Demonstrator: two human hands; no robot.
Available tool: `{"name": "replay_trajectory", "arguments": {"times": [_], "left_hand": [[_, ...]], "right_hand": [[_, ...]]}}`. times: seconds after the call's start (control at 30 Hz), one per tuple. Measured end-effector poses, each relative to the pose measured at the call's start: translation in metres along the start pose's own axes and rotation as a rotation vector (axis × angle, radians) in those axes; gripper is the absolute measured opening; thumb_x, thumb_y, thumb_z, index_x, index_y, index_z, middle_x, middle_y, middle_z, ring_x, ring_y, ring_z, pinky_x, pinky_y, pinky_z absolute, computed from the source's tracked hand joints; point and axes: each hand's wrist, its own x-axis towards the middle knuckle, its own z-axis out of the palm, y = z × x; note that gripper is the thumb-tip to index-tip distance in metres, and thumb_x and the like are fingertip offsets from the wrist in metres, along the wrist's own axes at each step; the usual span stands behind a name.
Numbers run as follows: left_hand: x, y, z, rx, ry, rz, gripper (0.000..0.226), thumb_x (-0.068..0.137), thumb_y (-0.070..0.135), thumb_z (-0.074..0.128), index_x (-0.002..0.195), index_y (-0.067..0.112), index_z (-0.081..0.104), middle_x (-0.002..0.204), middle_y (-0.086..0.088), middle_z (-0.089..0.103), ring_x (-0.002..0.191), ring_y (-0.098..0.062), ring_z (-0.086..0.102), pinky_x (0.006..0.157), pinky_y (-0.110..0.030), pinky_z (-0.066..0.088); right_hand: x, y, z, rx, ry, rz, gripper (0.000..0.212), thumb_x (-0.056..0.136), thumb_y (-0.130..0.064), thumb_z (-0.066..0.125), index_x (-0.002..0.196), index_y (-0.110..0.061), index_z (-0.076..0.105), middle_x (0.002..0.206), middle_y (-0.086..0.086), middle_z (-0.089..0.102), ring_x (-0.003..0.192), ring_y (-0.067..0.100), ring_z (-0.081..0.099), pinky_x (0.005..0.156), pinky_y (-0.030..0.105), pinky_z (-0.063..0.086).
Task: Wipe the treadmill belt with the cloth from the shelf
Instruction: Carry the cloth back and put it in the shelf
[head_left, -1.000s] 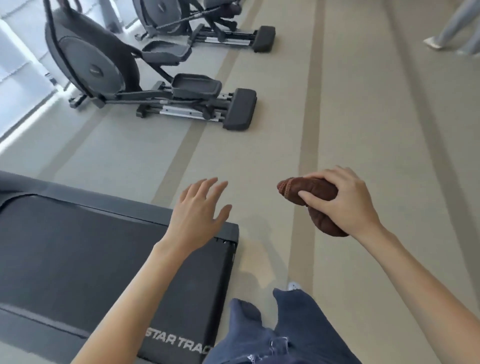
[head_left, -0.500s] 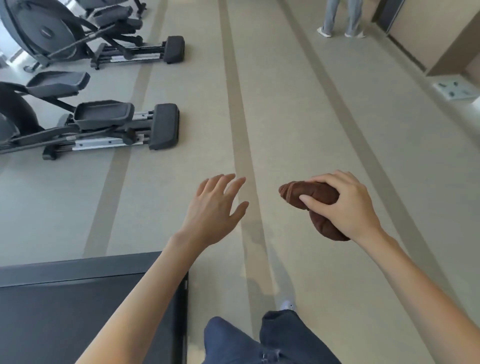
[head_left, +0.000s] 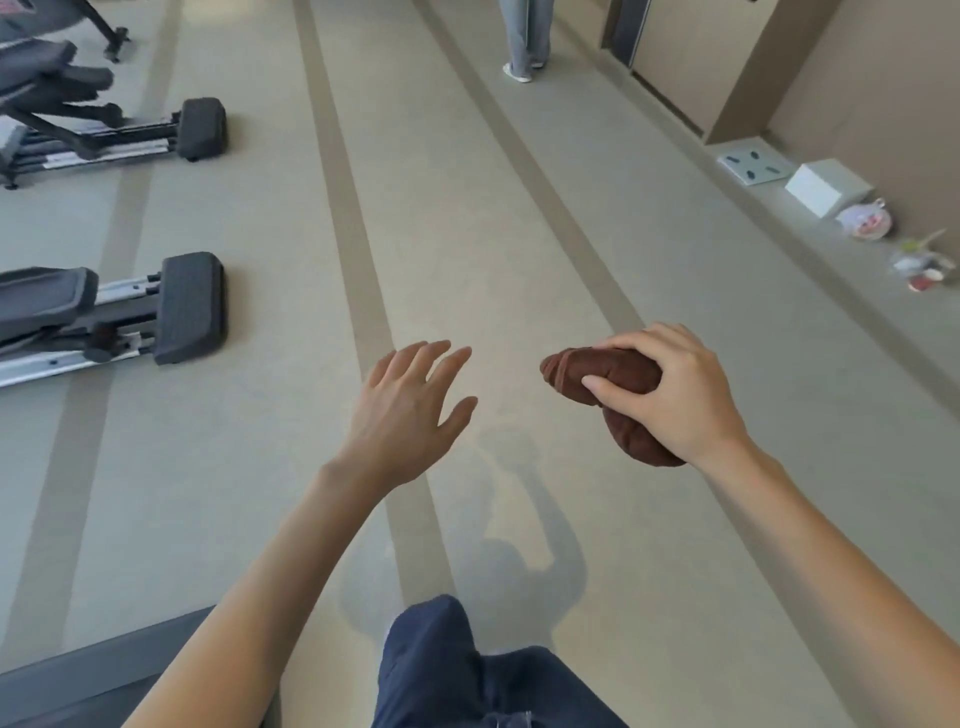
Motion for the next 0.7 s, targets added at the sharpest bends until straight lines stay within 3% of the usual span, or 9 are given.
{"name": "replay_trajectory", "arguments": {"times": [0.17, 0.3, 0.57, 0.7], "left_hand": [[0.067, 0.001, 0.018, 0.014, -0.032, 0.077, 0.058, 0.09, 0.049, 0.033, 0.131, 0.015, 0.055, 0.129, -0.008, 0.058, 0.119, -0.031, 0.053, 0.099, -0.044, 0.039], [0.131, -0.008, 0.031, 0.02, -0.059, 0.13, 0.059, 0.09, 0.05, 0.031, 0.133, 0.016, 0.053, 0.131, -0.007, 0.056, 0.121, -0.031, 0.051, 0.101, -0.045, 0.038], [0.28, -0.03, 0.037, 0.012, -0.09, 0.267, 0.058, 0.091, 0.049, 0.032, 0.132, 0.015, 0.054, 0.131, -0.009, 0.056, 0.119, -0.032, 0.052, 0.099, -0.044, 0.039], [0.34, -0.032, 0.043, -0.014, -0.063, 0.336, 0.054, 0.091, 0.046, 0.034, 0.131, 0.014, 0.055, 0.129, -0.007, 0.058, 0.117, -0.029, 0.054, 0.1, -0.042, 0.04]], "right_hand": [[0.033, 0.04, -0.001, -0.005, 0.033, 0.059, 0.028, 0.069, -0.042, 0.071, 0.093, -0.027, 0.071, 0.084, -0.022, 0.056, 0.088, 0.004, 0.048, 0.081, 0.005, 0.031], [0.08, 0.068, 0.002, -0.029, 0.09, 0.096, 0.03, 0.069, -0.044, 0.07, 0.094, -0.027, 0.071, 0.084, -0.026, 0.055, 0.088, 0.005, 0.05, 0.079, 0.016, 0.034], [0.188, 0.107, 0.004, -0.049, 0.183, 0.204, 0.026, 0.073, -0.031, 0.081, 0.095, -0.023, 0.071, 0.09, -0.007, 0.066, 0.09, 0.016, 0.055, 0.081, 0.024, 0.039], [0.228, 0.131, 0.006, -0.06, 0.2, 0.248, 0.025, 0.073, -0.03, 0.081, 0.095, -0.023, 0.071, 0.09, -0.007, 0.066, 0.09, 0.015, 0.054, 0.082, 0.025, 0.039]]}}
